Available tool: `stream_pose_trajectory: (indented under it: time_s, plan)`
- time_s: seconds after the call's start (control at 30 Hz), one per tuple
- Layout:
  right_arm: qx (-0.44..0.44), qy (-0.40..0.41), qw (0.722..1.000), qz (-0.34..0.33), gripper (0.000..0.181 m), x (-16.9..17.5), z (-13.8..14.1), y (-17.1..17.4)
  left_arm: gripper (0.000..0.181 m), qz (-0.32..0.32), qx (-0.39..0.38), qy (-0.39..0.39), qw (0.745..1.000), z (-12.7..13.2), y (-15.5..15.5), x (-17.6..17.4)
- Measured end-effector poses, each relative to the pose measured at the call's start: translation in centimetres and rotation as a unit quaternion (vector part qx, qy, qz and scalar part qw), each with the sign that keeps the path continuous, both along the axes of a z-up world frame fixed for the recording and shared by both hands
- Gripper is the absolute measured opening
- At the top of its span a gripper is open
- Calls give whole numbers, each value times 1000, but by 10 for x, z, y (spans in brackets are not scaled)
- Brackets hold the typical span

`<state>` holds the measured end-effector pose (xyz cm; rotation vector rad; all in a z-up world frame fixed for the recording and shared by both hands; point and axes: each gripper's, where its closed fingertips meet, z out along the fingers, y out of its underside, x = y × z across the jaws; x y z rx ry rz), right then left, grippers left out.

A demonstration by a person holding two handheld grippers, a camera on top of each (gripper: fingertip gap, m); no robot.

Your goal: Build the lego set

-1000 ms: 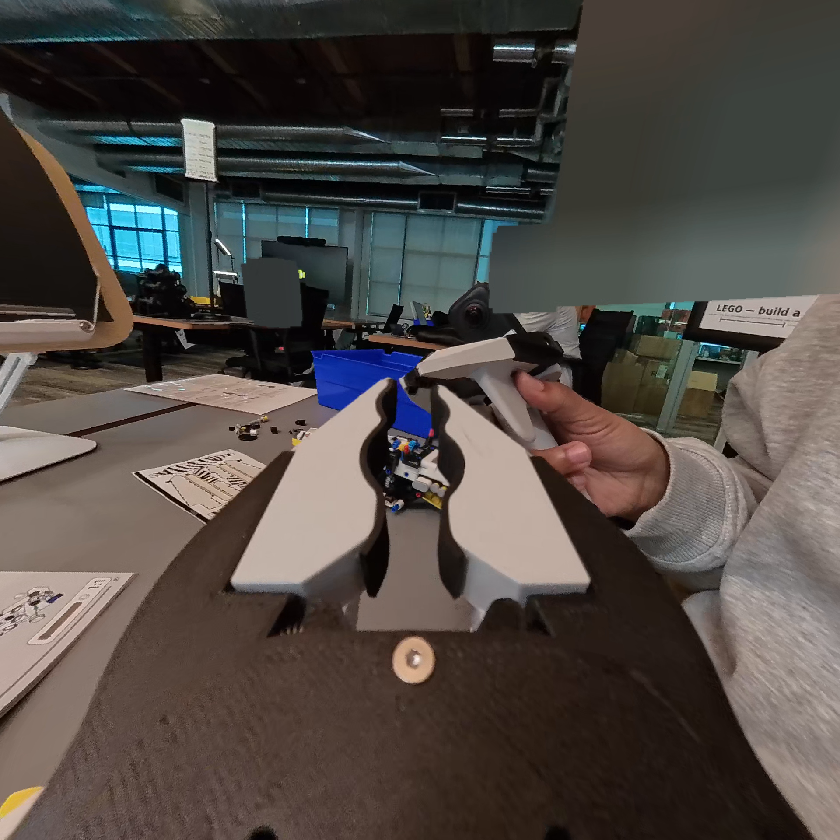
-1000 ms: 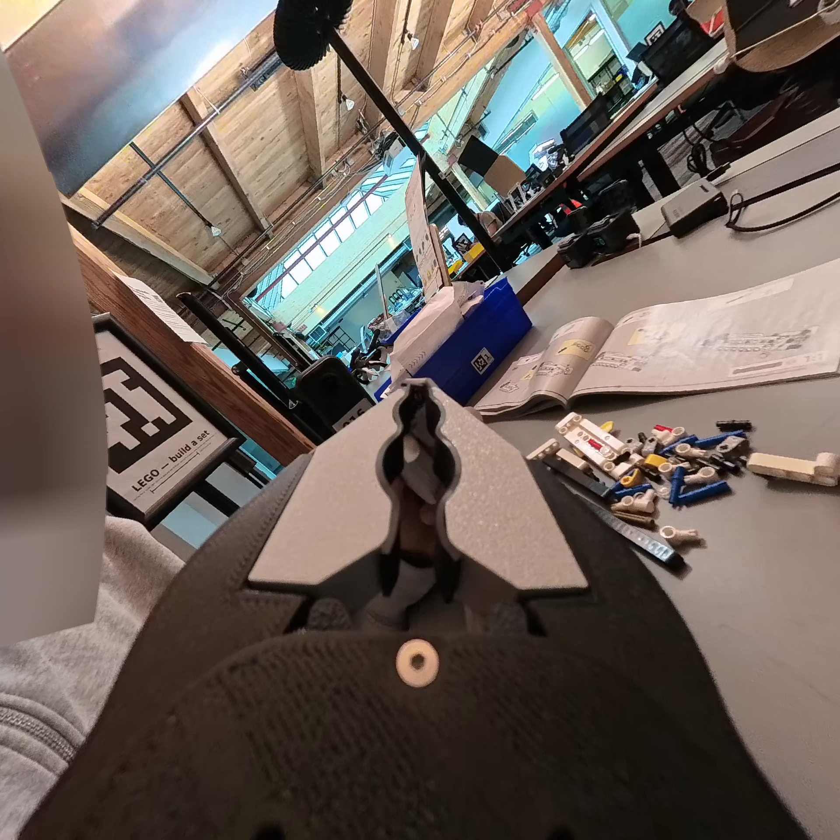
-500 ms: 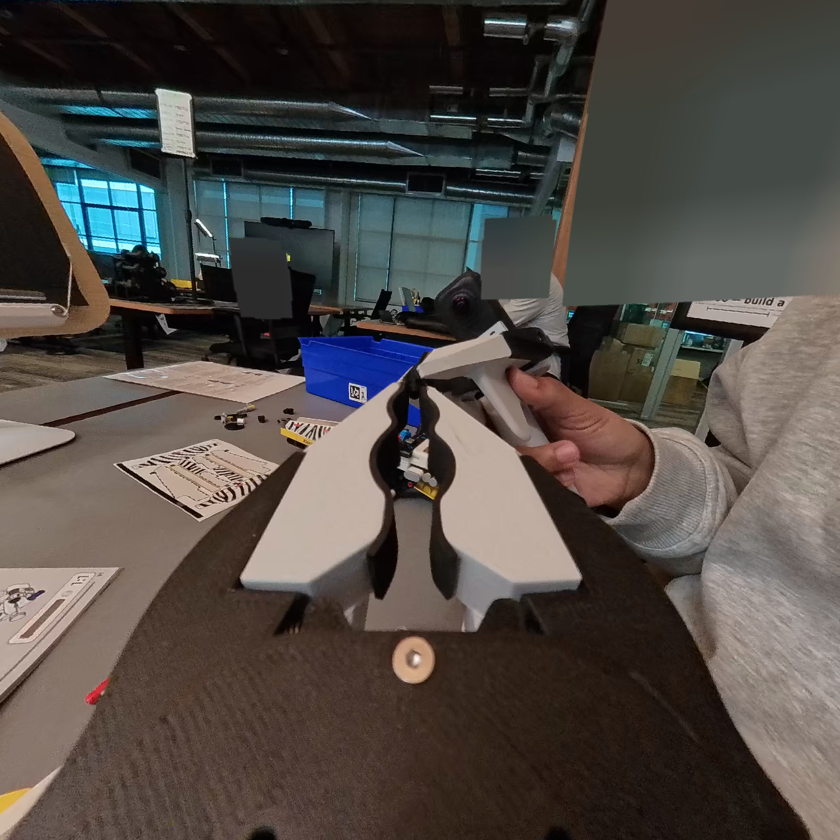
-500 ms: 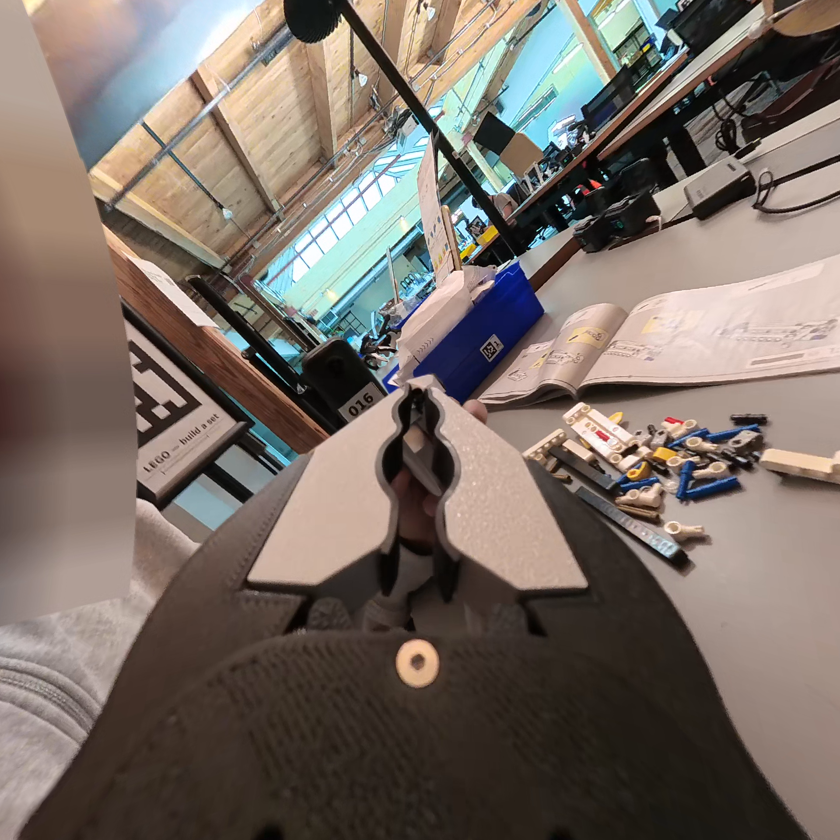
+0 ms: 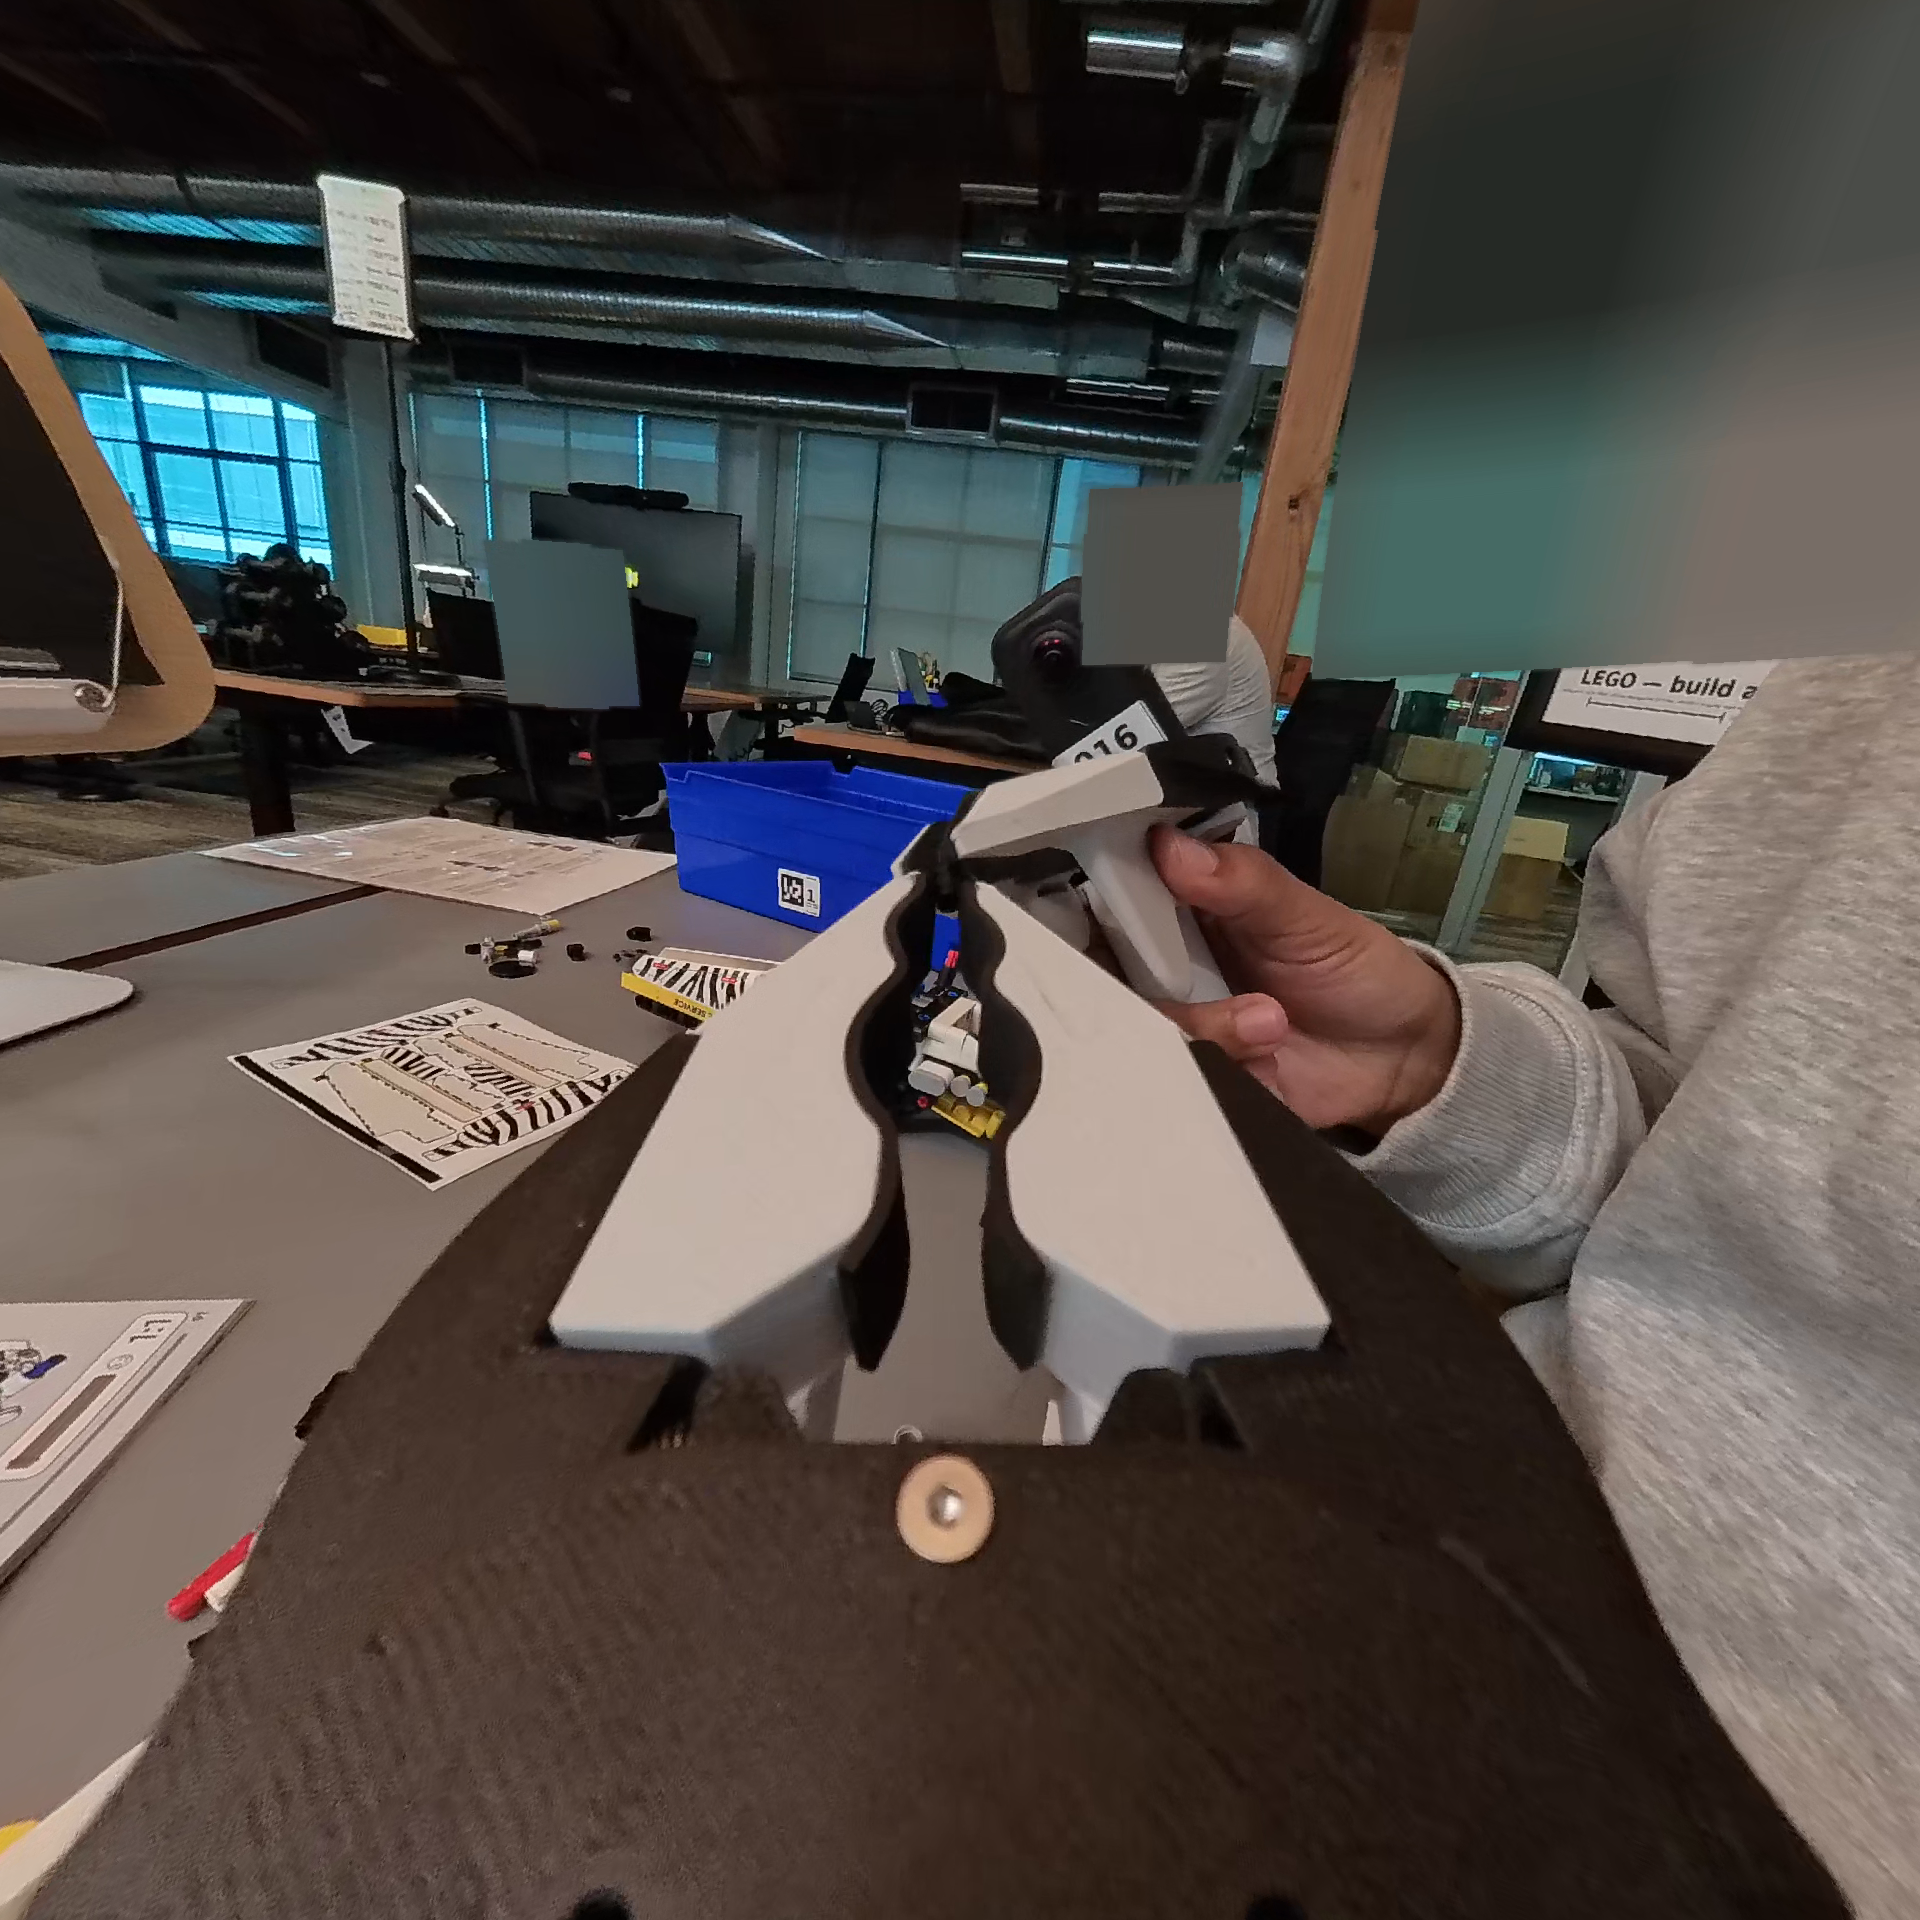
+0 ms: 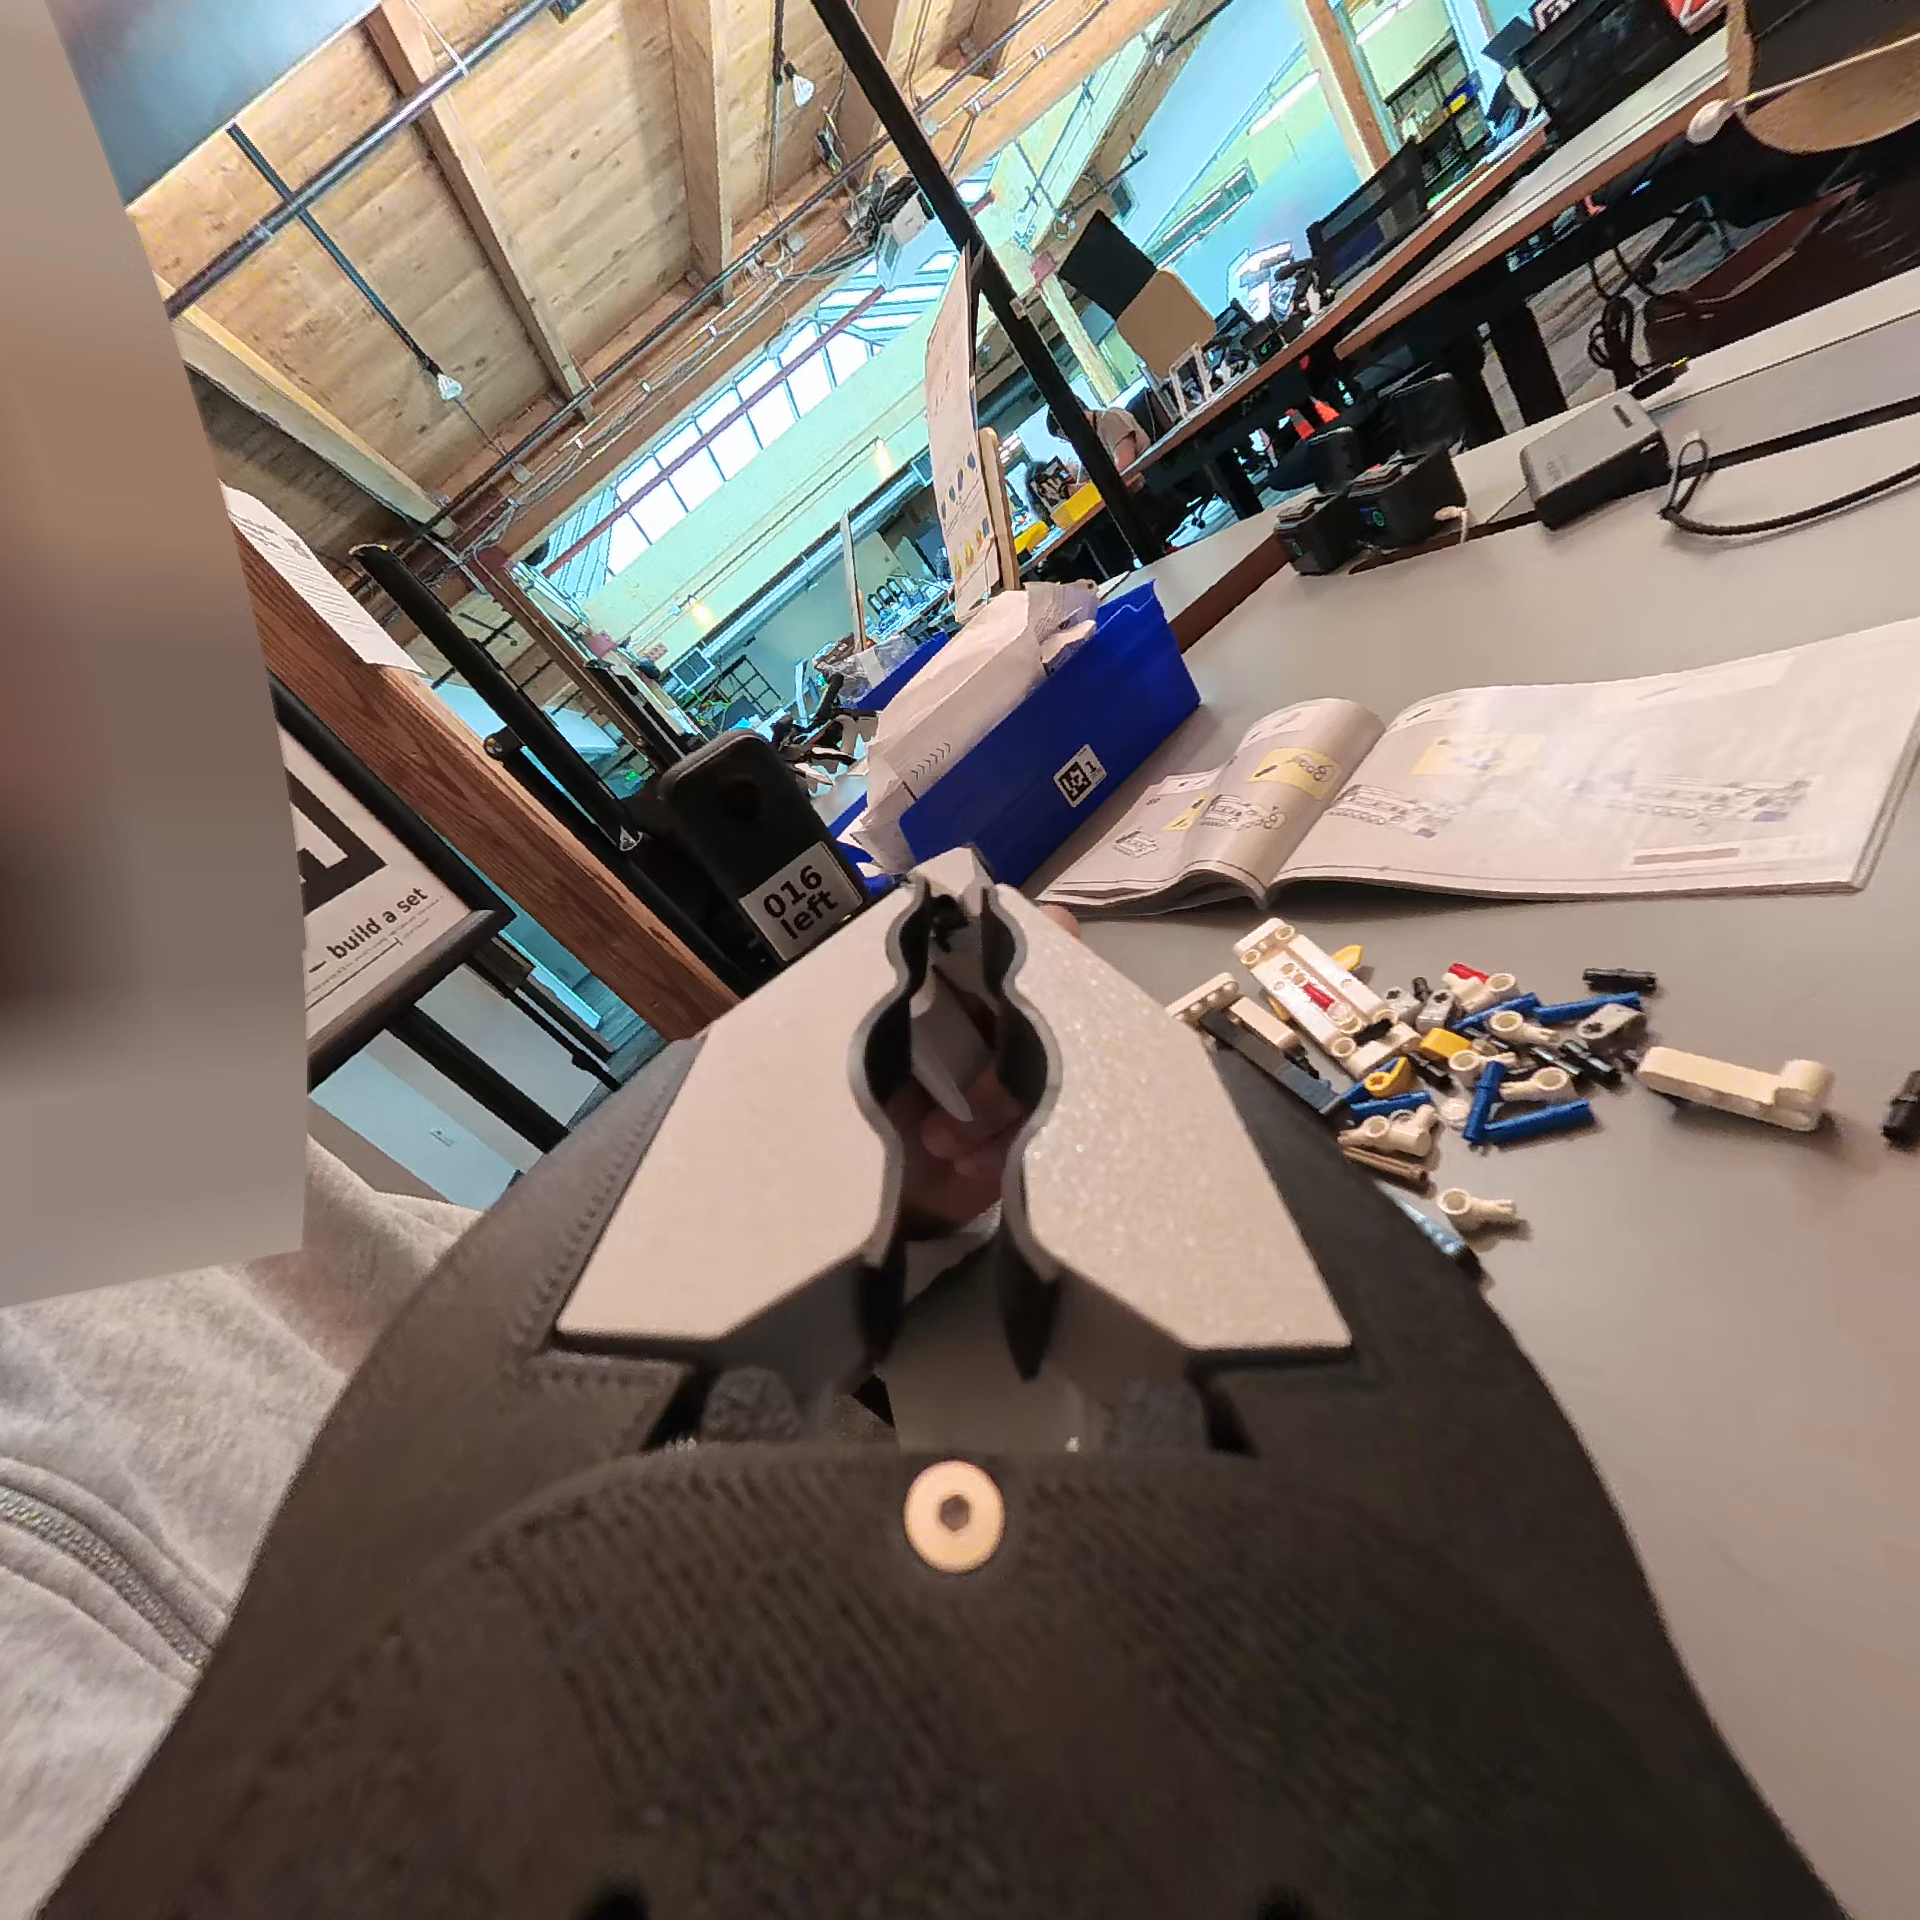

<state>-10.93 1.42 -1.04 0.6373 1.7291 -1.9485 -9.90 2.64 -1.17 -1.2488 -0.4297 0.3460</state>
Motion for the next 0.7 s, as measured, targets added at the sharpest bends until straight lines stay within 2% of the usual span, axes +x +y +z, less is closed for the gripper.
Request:
stream_pose_trajectory:
  time_s: [0.7]
  plan:
    - [20,28,999,23,1,6,0,2,1,-30,14,-10,999,0,0,3]
